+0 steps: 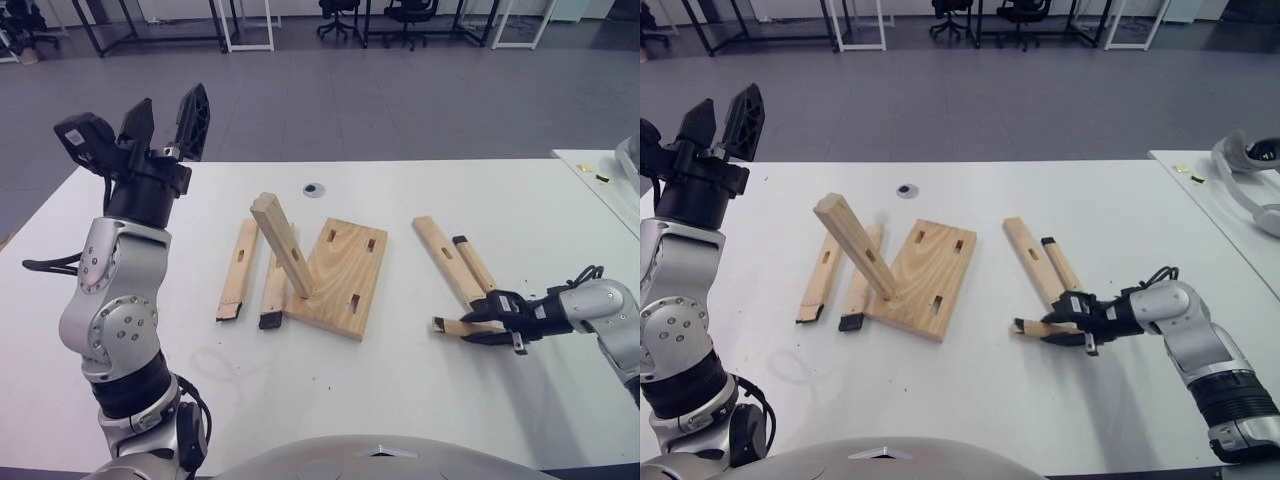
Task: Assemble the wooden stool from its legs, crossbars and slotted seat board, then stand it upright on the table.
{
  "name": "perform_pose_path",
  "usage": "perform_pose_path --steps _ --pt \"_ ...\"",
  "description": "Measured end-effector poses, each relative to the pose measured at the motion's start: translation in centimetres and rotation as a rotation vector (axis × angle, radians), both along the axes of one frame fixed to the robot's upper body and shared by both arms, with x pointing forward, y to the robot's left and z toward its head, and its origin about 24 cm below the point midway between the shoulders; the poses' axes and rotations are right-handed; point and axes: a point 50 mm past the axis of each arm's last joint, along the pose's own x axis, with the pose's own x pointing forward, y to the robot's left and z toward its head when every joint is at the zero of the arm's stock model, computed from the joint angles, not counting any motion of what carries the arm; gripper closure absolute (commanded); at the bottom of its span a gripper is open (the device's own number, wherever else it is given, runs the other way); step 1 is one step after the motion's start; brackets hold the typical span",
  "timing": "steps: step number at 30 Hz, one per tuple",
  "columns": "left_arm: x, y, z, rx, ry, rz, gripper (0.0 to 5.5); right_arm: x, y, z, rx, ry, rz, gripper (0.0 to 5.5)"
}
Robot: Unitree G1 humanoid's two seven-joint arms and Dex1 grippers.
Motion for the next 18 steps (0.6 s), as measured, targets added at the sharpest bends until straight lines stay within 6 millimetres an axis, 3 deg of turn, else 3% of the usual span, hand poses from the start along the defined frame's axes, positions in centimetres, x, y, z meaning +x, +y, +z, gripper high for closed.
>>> perform_pose_path --steps 1,4,6,11,14,18 --pt "0.1 0.0 0.2 -0.006 -0.004 -0.006 0.65 0.7 0.3 1.0 0.052 -0.050 -0.044 4.19" --pt "0.4 -0.7 1.7 -0.046 -0.026 -0.040 0.65 3.9 1.5 7.3 0.254 -0.373 -0.222 4.19" --pt "0.6 -1.5 2.3 -0.071 -0.026 -0.067 0.65 4.9 2.3 9.7 0.327 -0.524 -0.309 4.19" --pt "0.5 -7.1 3.9 -0.056 -0.089 -0.331 0.65 6.5 6.4 16.6 0.544 -0.865 -0.394 4.19" --pt "0.3 -10.7 4.2 -0.026 -0.131 -0.509 0.65 6.4 9.9 19.0 0.621 -0.959 -0.319 4.19" --pt "0.6 -13.6 3.4 0.002 -0.121 -0.627 0.65 6.0 13.0 20.0 0.688 -0.971 -0.235 4.19"
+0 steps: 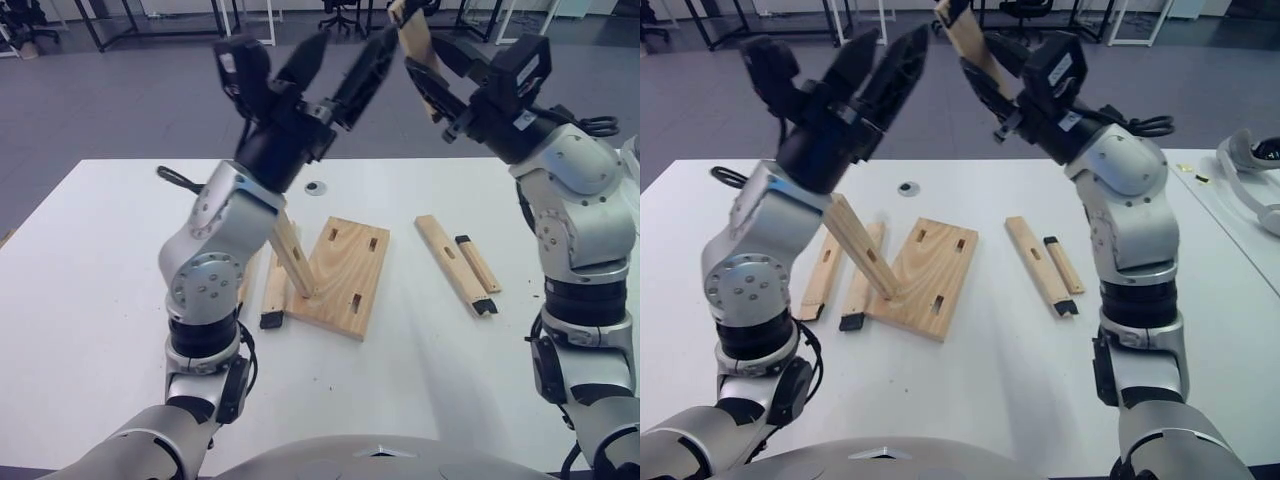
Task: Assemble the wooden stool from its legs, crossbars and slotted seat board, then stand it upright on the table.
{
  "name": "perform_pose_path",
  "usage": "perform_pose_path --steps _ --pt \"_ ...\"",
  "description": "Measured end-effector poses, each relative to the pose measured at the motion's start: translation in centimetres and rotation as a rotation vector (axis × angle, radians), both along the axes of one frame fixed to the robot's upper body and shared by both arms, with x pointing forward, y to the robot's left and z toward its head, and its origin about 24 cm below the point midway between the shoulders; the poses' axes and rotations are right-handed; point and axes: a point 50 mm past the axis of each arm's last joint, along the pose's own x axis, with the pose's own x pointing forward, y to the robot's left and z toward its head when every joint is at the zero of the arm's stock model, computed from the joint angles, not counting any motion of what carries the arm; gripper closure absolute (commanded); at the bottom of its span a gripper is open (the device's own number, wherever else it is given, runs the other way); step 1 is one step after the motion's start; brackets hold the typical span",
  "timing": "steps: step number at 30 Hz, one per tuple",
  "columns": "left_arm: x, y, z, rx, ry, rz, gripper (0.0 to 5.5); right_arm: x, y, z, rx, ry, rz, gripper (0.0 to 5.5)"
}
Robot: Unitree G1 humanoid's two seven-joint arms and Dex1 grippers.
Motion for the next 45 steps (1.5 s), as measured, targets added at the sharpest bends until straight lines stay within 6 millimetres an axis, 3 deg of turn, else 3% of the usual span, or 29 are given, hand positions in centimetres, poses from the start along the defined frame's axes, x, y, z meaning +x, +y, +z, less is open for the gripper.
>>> perform_pose_path --steps 2,8,26,31,35,38,41,43,45 --pt "0.1 -0.2 0.2 -0.024 -0.017 -0.003 0.65 -0.4 0.9 0.3 -0.006 -0.016 0.036 4.19" --pt "0.9 0.7 0.8 -0.090 -0.048 0.082 1.70 -1.1 1.9 0.4 -0.040 -0.028 0.095 4.19" --pt "0.7 0.4 0.9 -0.084 -0.067 0.048 4.88 -2.0 3.0 0.5 -0.049 -0.060 0.157 4.19" --pt "0.7 0.5 0.8 -0.085 -0.067 0.050 5.10 -2.0 3.1 0.5 -0.054 -0.064 0.153 4.19" --pt "1.0 1.0 0.8 -0.092 -0.056 0.079 5.10 -1.9 3.3 0.2 -0.074 -0.058 0.154 3.32" --pt "1.6 3.0 1.7 -0.104 -0.051 0.206 5.10 -1.5 2.9 -1.2 -0.126 -0.009 0.117 2.75" --pt "2.4 7.4 2.9 -0.156 -0.035 0.411 5.10 -0.4 0.9 -3.4 -0.193 0.070 -0.013 2.66" --pt "2.5 11.1 3.0 -0.181 -0.002 0.566 5.10 0.4 -1.4 -6.8 -0.270 0.198 -0.141 2.66" --pt "2.3 13.7 1.2 -0.171 0.074 0.677 5.10 0.2 -2.8 -10.3 -0.322 0.333 -0.178 2.66"
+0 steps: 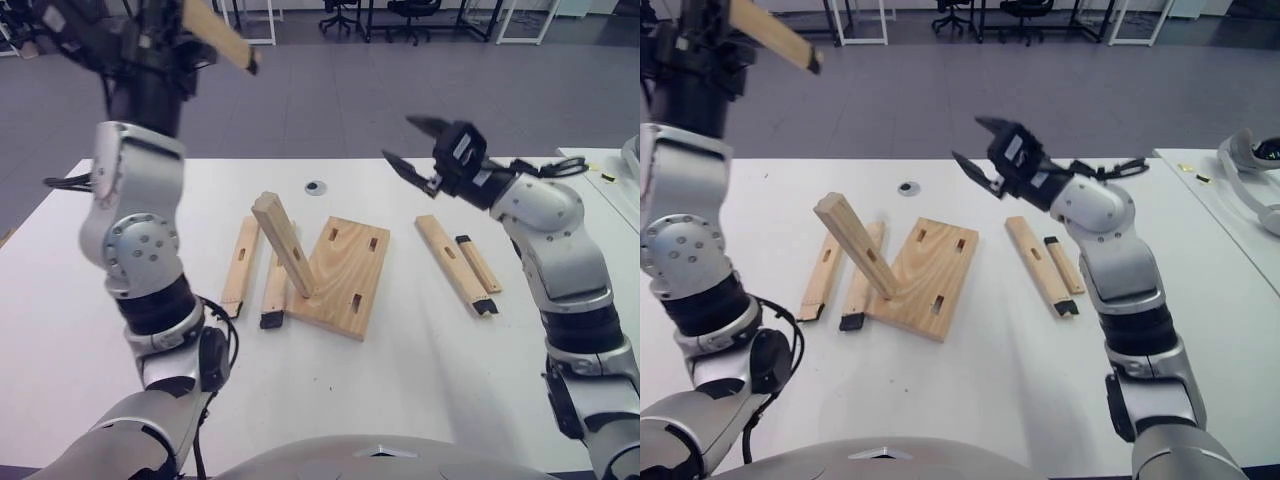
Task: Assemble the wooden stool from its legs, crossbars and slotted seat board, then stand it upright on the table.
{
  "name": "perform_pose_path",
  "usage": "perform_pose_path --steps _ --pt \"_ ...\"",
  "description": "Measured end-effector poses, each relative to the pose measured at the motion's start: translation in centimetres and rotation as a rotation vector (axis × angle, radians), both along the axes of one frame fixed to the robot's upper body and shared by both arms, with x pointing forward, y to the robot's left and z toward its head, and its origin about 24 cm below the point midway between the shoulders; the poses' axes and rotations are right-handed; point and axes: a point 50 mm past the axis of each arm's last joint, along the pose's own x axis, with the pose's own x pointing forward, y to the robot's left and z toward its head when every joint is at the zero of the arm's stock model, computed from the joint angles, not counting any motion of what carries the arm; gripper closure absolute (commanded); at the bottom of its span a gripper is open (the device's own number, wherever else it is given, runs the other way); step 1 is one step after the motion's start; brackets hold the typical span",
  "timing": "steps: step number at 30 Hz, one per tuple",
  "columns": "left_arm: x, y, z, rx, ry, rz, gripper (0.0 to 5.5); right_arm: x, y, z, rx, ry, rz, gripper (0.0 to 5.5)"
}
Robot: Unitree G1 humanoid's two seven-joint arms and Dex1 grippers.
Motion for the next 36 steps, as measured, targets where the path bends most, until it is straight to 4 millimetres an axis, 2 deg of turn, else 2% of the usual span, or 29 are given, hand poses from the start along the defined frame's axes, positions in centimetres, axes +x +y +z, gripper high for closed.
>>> perform_pose_path --steps 1,3,7,10,12,17,22,27,30,34,36 --pt "0.0 1.2 -2.6 -0.004 0.112 0.048 5.10 -0.8 0.1 -2.5 -0.019 0.101 0.030 2.66" --pt "-0.2 1.7 -5.9 -0.055 0.259 0.066 5.10 -1.9 0.6 -5.0 -0.027 0.215 0.100 2.66" --pt "-0.8 0.2 -10.7 -0.086 0.438 0.048 5.11 -4.5 2.1 -8.3 -0.035 0.443 0.315 2.66" --pt "-1.3 -1.2 -13.2 -0.077 0.526 0.040 5.11 -5.7 3.3 -9.7 -0.056 0.559 0.453 2.66" --pt "-1.6 -1.9 -14.3 -0.076 0.561 0.032 5.11 -5.9 4.3 -10.9 -0.016 0.617 0.482 2.66" --pt "-1.8 -2.9 -16.0 -0.112 0.599 0.023 5.11 -6.2 5.6 -13.1 -0.049 0.699 0.505 2.66" --pt "-1.7 -2.8 -17.6 -0.116 0.641 0.049 5.11 -6.3 4.8 -12.8 -0.128 0.713 0.539 2.66" --pt "-1.6 -3.2 -18.3 -0.136 0.658 0.046 5.11 -5.8 1.9 -12.4 -0.205 0.718 0.467 2.66" --pt "-1.6 -3.4 -18.5 -0.143 0.663 0.043 5.11 -4.8 0.5 -12.1 -0.259 0.682 0.401 2.66" --pt "-1.4 -3.4 -18.9 -0.131 0.666 0.051 5.11 -4.5 0.2 -11.9 -0.217 0.664 0.381 2.66" --pt "-1.3 -3.5 -19.3 -0.119 0.679 0.051 5.11 -4.4 0.2 -10.6 -0.151 0.612 0.384 2.66"
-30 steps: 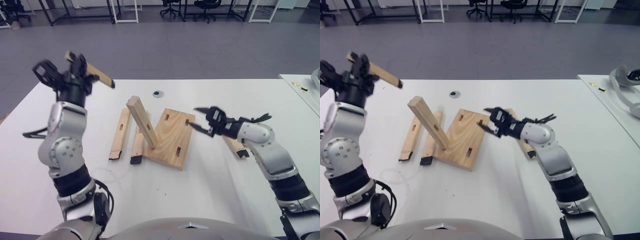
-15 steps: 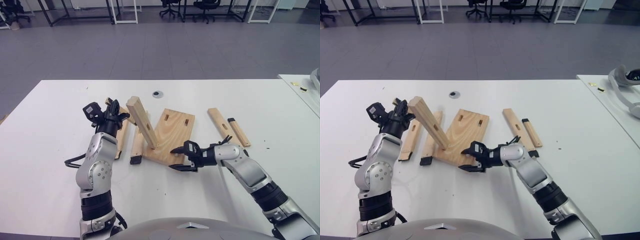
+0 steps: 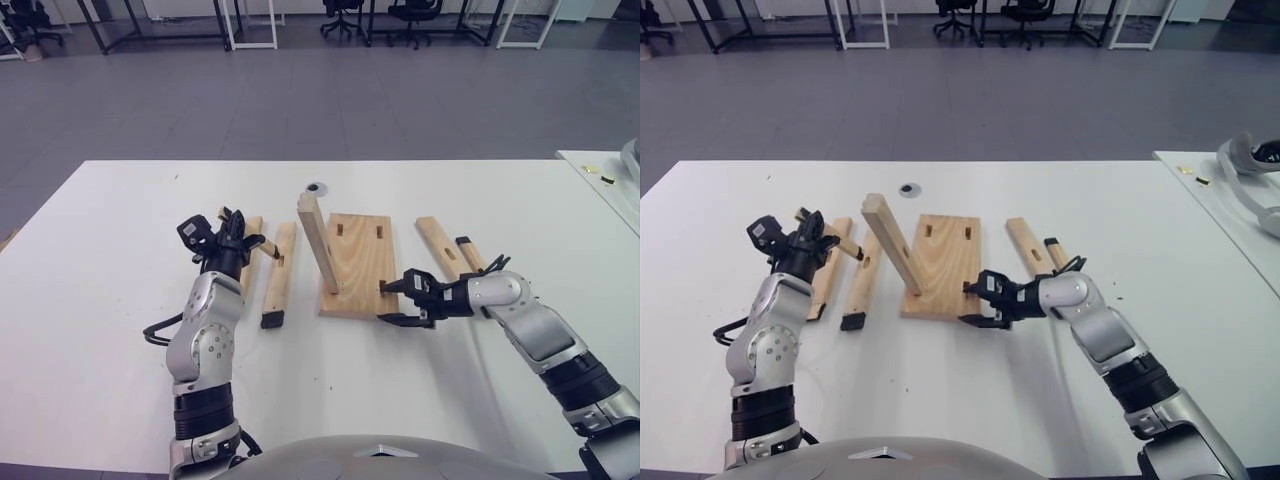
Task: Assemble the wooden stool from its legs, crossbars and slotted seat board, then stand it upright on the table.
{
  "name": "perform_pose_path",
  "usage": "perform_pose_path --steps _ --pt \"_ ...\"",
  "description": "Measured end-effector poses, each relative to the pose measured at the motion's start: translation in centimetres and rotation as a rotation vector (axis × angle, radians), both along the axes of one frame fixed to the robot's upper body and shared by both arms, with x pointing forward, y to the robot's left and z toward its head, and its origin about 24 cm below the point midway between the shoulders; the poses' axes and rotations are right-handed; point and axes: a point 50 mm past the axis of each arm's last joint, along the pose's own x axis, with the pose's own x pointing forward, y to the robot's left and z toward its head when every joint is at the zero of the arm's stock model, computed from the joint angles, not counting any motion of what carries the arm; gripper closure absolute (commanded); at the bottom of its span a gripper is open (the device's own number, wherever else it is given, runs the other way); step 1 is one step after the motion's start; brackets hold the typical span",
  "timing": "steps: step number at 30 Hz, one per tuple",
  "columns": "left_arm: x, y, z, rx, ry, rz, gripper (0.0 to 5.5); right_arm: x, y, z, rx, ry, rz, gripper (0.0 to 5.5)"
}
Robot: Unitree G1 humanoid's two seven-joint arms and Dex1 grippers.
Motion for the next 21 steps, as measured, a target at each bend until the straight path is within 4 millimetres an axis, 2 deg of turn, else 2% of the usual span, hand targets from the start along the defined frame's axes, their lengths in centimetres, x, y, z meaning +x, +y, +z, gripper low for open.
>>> perform_pose_path --steps 5,8,21 --pt "0.0 0.0 -0.1 0.012 -0.005 0.004 5.11 -0.4 -2.0 1.4 0.046 -0.014 -0.077 2.66" --pt "0.0 0.0 -0.4 0.013 0.002 0.004 5.11 -0.9 -2.7 0.9 0.040 0.009 -0.112 2.66" --pt "0.2 0.0 -1.3 0.001 0.006 0.005 5.11 -1.8 -2.7 -0.6 0.017 0.045 -0.141 2.66"
